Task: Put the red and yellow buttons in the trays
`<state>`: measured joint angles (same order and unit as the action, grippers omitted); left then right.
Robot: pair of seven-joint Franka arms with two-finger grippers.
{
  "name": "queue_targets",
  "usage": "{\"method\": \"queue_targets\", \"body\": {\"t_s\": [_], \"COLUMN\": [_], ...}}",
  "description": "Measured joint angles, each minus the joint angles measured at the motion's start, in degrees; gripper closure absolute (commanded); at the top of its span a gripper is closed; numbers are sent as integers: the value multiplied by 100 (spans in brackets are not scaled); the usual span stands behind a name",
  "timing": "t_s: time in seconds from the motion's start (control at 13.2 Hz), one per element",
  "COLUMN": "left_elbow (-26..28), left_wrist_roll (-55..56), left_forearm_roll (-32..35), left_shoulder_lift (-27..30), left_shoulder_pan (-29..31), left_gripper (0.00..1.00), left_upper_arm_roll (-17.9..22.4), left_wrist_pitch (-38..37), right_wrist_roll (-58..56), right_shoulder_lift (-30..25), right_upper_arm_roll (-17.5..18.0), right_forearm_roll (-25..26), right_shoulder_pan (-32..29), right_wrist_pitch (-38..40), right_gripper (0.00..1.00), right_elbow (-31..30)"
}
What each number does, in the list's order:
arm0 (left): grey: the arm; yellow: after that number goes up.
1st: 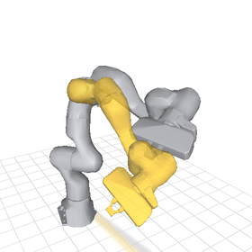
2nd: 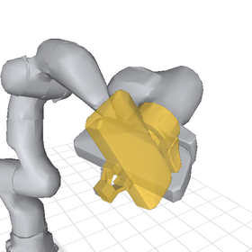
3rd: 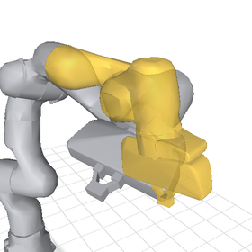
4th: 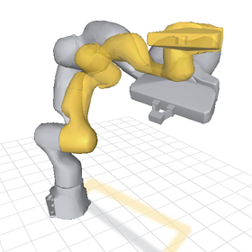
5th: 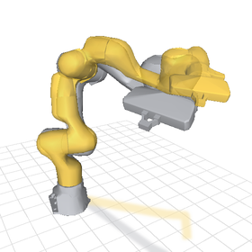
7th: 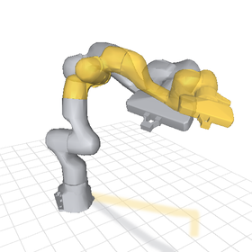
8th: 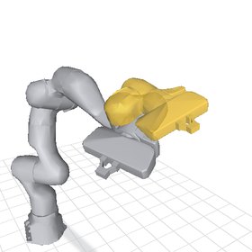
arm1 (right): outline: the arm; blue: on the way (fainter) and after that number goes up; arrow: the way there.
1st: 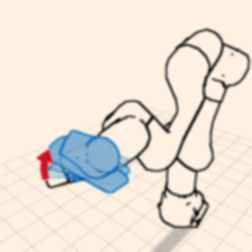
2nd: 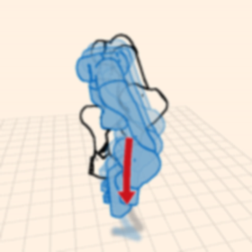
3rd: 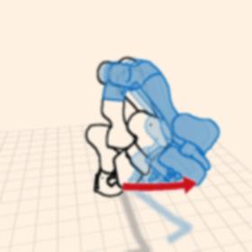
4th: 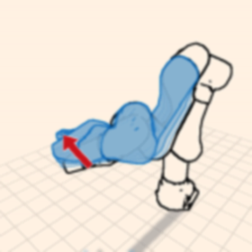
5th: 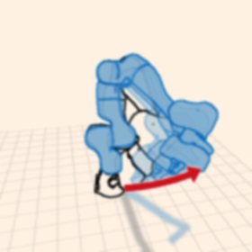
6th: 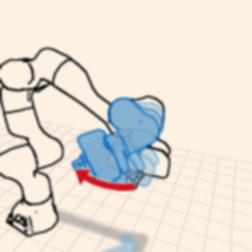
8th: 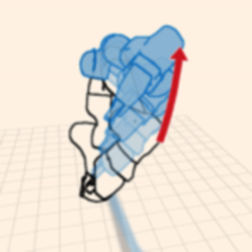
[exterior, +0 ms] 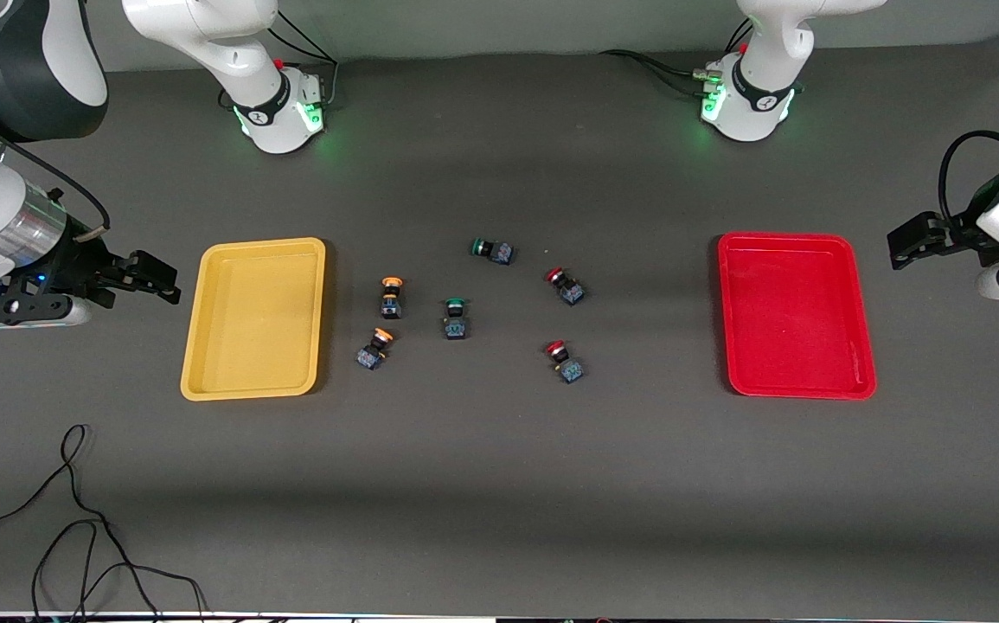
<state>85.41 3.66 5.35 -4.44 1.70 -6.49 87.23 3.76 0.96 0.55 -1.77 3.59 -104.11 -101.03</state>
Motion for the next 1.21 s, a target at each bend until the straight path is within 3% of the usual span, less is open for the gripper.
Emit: {"method": "queue_targets", "body": {"t_s": [0.6,1.06,1.21], "left_elbow": [-4,-66,-81], "left_wrist_roll": [0,0,-2], "left_forearm_roll": [-1,-1,0], "left_shoulder_lift": [0,0,0], "left_shoulder_pan": [0,0,0], "left_gripper": [0,0,0], "left_upper_arm_roll": [0,-3,-7], "left_wrist_pitch": [0,13,13], "right_wrist_roll": [-11,1241,1728], "right_shoulder_lift": [126,477,589], "right_upper_arm_roll": [36,105,109], "right_forearm_roll": [-10,-20,-20], "right_shoulder_pan": [86,1330,1608], "right_wrist_pitch": [29,33,-312], "right_gripper": [0,0,0], "right_elbow": [-1,-181,-495]}}
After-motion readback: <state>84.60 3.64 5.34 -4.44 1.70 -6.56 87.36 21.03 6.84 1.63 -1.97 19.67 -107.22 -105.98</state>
